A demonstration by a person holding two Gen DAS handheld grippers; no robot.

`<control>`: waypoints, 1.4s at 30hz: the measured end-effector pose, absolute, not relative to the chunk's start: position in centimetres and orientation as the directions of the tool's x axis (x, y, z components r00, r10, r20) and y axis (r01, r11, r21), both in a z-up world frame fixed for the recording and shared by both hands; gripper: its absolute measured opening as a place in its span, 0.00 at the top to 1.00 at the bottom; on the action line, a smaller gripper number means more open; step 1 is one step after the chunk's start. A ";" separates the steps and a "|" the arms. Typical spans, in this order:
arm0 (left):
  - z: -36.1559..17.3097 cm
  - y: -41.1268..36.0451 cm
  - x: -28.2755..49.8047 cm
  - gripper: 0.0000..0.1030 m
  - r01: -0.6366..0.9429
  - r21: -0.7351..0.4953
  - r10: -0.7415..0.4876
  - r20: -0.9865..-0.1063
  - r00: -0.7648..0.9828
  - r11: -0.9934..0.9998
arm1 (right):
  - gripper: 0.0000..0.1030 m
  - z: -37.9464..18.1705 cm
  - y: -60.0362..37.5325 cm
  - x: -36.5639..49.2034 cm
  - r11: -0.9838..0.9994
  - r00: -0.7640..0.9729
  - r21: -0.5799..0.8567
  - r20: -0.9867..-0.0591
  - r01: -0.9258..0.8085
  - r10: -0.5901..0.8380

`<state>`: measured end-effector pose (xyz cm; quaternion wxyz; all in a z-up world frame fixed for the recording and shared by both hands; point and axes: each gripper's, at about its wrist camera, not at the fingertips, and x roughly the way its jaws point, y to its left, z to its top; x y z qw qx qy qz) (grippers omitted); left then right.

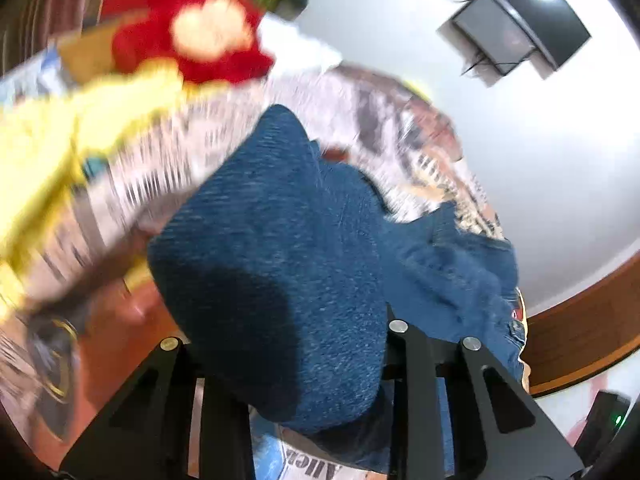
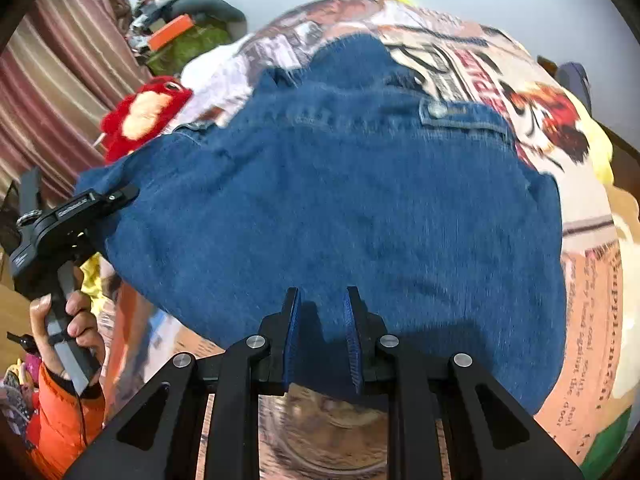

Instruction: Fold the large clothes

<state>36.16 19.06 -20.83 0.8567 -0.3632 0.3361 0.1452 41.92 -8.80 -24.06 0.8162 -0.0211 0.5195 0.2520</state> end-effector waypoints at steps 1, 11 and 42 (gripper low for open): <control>-19.4 18.9 35.6 0.72 -0.478 -0.507 0.030 -0.663 0.748 0.717 | 0.84 -23.7 -8.3 41.9 0.867 0.337 0.231 -0.853 -0.441 0.399; -13.1 16.4 33.2 0.73 -0.423 -0.250 0.214 -0.583 0.784 0.871 | 0.84 -24.2 -1.0 41.7 0.799 0.289 0.275 -0.829 -0.534 0.478; -10.8 -7.7 39.1 0.80 0.083 0.172 0.006 -0.460 0.888 0.982 | 0.84 -20.1 -20.9 40.3 0.923 0.458 0.278 -0.807 -0.264 0.374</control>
